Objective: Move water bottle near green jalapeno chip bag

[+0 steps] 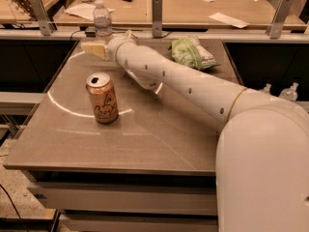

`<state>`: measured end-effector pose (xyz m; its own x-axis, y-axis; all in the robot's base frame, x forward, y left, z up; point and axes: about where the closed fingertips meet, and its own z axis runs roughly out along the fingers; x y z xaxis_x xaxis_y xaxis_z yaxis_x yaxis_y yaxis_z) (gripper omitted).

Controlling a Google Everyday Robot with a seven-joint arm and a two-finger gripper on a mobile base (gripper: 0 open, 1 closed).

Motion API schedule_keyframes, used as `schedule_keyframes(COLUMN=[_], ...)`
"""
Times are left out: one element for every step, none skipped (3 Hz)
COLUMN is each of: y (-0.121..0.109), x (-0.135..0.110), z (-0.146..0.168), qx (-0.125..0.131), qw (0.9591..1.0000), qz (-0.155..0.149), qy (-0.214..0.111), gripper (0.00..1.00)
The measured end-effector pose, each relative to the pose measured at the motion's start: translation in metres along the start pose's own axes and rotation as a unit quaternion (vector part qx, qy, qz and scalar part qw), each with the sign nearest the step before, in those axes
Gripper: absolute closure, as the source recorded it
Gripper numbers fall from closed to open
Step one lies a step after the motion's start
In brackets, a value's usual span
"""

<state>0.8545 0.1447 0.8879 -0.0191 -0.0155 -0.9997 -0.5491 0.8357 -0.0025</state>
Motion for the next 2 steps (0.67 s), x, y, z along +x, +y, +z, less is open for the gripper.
schedule_keyframes(y=[0.0043,0.0093], x=[0.001,0.0039], z=[0.0121,0.02], qx=[-0.007,-0.021], qw=[1.0,0.9997], qz=[0.005,0.011], qy=[0.001,0.003], gripper=[0.17,0.41])
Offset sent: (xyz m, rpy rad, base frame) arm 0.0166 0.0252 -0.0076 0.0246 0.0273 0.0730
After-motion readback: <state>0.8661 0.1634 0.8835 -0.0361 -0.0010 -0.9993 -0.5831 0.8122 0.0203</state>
